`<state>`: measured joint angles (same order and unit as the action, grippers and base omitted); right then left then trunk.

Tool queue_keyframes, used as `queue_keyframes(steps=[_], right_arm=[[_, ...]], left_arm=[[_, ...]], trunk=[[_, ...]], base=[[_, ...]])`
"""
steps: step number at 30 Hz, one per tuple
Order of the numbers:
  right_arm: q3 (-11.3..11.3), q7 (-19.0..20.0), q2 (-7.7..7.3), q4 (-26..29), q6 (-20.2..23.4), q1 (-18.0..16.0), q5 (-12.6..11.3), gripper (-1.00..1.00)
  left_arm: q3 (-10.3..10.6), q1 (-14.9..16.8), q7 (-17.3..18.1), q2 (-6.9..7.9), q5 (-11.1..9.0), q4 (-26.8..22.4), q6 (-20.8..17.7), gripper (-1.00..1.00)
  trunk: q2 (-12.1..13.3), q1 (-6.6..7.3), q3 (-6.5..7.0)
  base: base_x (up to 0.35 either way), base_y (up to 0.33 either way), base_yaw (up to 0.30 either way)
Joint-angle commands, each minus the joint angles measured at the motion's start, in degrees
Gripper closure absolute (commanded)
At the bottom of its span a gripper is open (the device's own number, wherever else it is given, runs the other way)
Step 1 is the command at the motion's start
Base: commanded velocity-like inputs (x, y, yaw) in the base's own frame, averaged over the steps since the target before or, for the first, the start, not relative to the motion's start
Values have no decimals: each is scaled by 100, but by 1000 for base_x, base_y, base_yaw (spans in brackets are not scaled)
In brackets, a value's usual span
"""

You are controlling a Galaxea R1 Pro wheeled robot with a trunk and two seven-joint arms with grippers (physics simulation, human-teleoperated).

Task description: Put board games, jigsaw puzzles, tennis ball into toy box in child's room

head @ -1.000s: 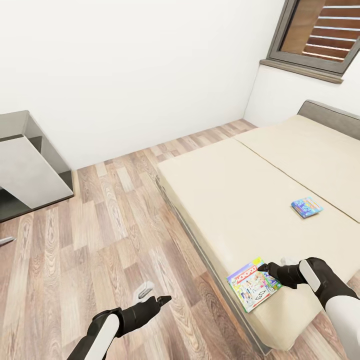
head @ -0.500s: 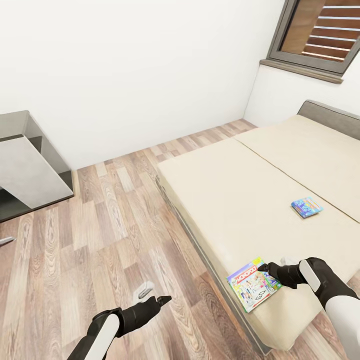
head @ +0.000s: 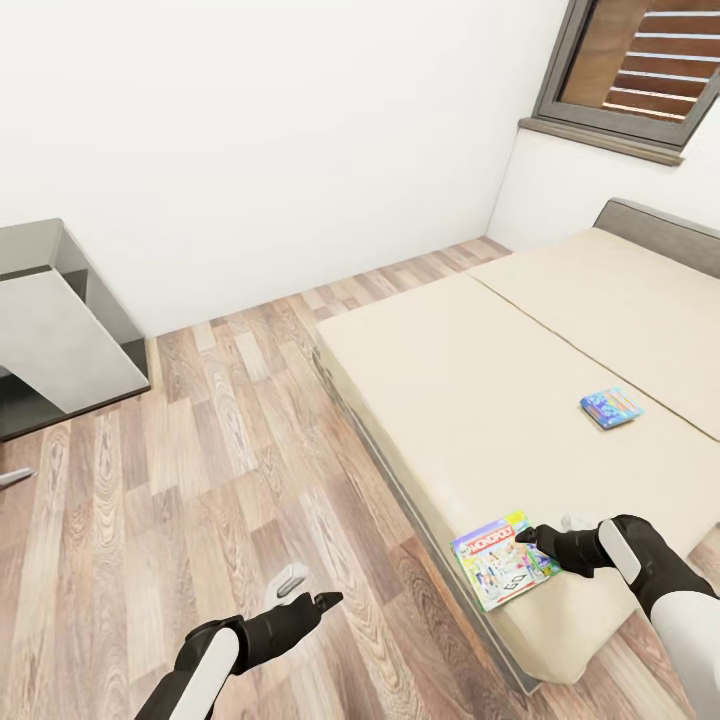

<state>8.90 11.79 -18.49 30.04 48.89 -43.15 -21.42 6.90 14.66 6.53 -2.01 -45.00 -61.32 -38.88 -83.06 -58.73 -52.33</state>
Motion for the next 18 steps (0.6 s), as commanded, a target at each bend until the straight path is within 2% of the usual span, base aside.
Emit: queue_keyframes(steps=[1,18], right_arm=[[28,43,3,2,24,-1,94,-100],[55,43,3,2,24,-1,94,-100]], left_arm=[[-6,2,11,-1,5,-2,-24,-100],[-5,2,-2,-2,11,6,-23,-100]], trunk=[[-2,1,-4],[-2,1,-4]], base=[[-33,6,0],[-9,2,0]])
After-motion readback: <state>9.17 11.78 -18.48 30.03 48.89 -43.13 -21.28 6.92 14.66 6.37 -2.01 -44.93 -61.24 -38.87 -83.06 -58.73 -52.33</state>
